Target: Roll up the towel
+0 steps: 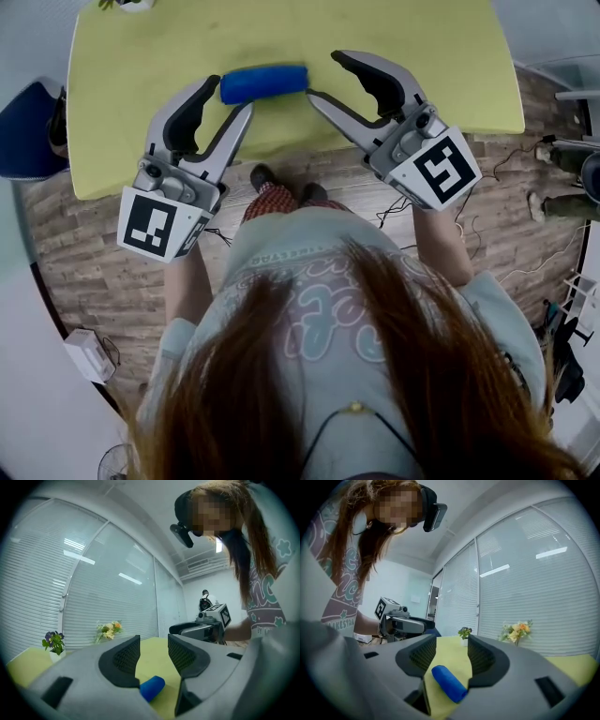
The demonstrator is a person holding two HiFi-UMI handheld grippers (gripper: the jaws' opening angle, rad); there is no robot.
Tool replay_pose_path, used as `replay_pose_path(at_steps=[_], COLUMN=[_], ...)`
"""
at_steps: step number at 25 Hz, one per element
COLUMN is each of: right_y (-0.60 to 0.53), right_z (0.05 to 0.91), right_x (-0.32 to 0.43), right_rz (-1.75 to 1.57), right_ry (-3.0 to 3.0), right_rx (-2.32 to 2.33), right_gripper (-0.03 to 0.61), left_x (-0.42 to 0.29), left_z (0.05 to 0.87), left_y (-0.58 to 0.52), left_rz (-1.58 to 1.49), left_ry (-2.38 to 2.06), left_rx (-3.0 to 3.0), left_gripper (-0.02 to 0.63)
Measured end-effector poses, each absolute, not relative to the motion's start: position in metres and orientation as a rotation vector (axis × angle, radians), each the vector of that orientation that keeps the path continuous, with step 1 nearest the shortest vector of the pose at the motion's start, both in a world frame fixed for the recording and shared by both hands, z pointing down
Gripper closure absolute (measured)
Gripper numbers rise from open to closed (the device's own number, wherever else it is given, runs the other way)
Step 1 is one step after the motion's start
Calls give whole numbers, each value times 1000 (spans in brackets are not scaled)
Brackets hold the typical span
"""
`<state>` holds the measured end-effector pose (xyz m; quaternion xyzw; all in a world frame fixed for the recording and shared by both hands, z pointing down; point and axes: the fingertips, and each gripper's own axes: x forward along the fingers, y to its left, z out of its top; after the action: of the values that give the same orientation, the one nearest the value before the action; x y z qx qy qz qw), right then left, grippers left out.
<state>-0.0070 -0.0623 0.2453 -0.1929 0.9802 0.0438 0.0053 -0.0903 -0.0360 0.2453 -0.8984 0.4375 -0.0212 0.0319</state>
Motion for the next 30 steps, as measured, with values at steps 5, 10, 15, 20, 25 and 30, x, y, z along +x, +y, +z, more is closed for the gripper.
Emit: replay_pose_path(at_steps=[5,10,15,20,25,30], right_y=[-58,-46,-39,-29,-27,-27], right_z=[242,234,238,235,234,241], right_x=[-7,3,9,9,10,16], right_rz=[150,142,119,120,135,92], right_ry=[3077,3046,3030,3019,3002,3014], right_rx=[-589,-578,-559,-545,-556,-611], right_gripper=[402,500,551,572,574,574], left_x=[-83,-72,-58,-47,-43,-46], left_z=[245,244,249,252,251,249], left_y=[-31,-23,-15,-4,0,7], left_rz=[-105,-95,-96,-61,-83,-65], left_ry=[1338,1407,1443,1443,1440,1435], left_rx=[-2750,-2710,-2722,-2750,-2722,-2723], left_gripper=[442,546,575,591,595,595])
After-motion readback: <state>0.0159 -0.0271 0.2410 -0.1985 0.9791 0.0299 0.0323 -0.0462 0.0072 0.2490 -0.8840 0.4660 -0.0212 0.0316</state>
